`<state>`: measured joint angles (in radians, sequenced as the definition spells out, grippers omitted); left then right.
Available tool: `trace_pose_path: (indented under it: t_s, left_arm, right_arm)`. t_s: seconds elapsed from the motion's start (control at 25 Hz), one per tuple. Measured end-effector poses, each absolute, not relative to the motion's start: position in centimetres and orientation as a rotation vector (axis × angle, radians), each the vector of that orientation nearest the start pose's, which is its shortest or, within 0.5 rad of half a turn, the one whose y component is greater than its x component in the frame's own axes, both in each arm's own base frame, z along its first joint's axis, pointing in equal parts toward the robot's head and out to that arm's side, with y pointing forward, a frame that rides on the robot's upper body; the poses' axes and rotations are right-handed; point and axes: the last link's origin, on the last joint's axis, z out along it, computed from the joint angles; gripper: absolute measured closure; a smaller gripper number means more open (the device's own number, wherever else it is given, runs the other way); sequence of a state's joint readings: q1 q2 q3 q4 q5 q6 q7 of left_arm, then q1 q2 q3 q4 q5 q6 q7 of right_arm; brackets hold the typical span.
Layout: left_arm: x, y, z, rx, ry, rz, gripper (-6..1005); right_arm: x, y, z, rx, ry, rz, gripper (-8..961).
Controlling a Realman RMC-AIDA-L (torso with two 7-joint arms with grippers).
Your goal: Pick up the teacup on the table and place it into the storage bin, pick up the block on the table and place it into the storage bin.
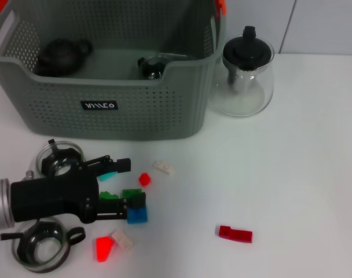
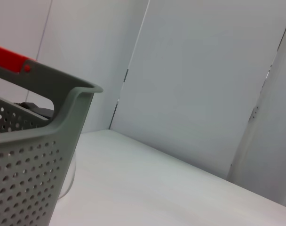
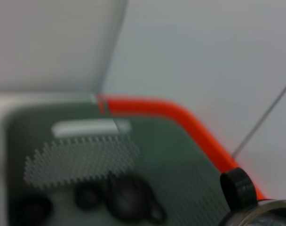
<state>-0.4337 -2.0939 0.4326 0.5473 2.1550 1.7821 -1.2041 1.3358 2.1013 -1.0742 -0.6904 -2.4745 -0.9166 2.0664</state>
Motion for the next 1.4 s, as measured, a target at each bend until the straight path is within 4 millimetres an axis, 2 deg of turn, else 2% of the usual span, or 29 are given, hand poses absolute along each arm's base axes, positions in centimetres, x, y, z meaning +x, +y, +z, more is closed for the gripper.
trace_pose_path:
  t_s: [0.12, 0.24, 0.76, 1.04, 1.4]
  left_arm:
    - [-29.3, 26.6, -0.5, -2.727, -0.679, -0.908, 91]
    - [-29.2, 26.7, -0.5, -2.727, -0.675, -0.908, 91]
    - [-28.9, 27.3, -0.4, -2.724, -0.658, -0.913, 92]
    - [-28.8, 27.2, -0.6, -2.724, -0.661, -0.918, 92]
    - [-28.7, 27.2, -0.7, -2.723, -0.658, -0.921, 92]
  right_arm:
    - [-1.8, 49.1, -6.1, -2.523, 0.027, -0.028, 893]
    - [-1.0, 49.4, -7.0, -2.481, 0.017, -0.052, 893]
    - [2.1, 49.0, -8.8, -2.48, 0.072, -0.091, 891]
    - [2.8, 48.3, -9.7, -2.513, 0.081, -0.081, 890]
    - [3.4, 48.1, -10.0, -2.515, 0.094, -0.084, 889]
